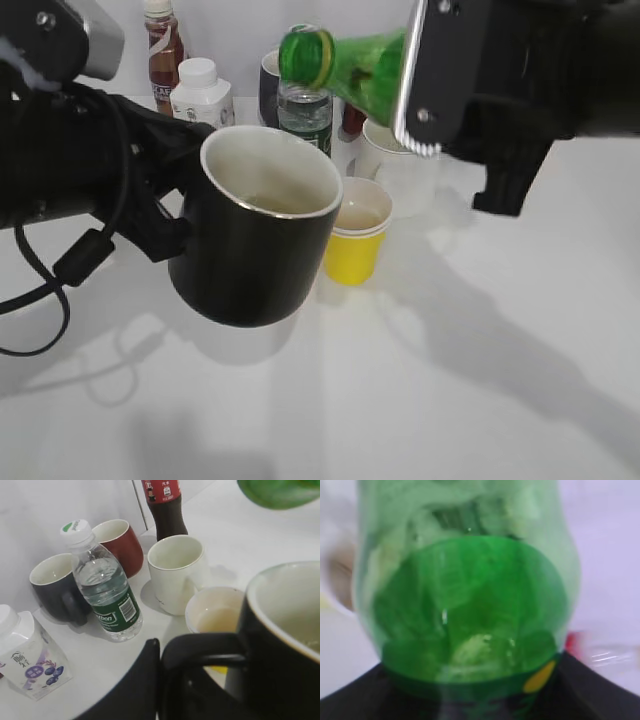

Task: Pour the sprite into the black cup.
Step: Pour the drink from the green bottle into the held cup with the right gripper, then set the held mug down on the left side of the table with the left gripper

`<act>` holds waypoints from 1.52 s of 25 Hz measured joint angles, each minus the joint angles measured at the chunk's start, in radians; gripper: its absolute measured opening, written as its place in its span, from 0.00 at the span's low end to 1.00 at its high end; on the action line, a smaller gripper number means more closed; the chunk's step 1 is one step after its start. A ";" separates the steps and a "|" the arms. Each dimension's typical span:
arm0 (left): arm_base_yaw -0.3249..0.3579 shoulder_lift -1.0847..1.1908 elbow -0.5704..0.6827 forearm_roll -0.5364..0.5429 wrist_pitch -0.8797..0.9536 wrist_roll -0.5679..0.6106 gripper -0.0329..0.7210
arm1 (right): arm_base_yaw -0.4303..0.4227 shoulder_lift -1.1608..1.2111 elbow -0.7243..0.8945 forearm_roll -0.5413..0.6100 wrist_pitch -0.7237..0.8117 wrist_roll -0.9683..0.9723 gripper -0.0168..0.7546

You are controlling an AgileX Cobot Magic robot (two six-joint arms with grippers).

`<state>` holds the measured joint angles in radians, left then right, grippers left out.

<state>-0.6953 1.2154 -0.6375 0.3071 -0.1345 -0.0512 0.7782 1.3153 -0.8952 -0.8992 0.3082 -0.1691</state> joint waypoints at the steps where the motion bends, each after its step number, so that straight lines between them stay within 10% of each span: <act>1: 0.000 0.000 0.000 0.000 -0.002 0.000 0.10 | 0.000 0.000 0.000 0.073 0.001 0.003 0.55; 8: 0.111 0.000 0.029 -0.045 -0.169 0.001 0.10 | -0.180 -0.031 0.097 0.630 -0.259 0.058 0.55; 14: 0.329 0.065 0.166 -0.188 -0.488 0.012 0.10 | -0.438 -0.081 0.310 0.847 -0.589 0.156 0.55; 23: 0.429 0.483 0.212 -0.257 -0.973 0.046 0.10 | -0.483 -0.028 0.378 0.858 -0.776 0.209 0.55; 38: 0.429 0.651 0.220 -0.255 -1.046 0.038 0.20 | -0.483 -0.022 0.378 0.856 -0.787 0.211 0.55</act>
<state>-0.2660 1.8665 -0.4173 0.0525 -1.1806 -0.0132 0.2953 1.2935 -0.5171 -0.0430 -0.4789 0.0414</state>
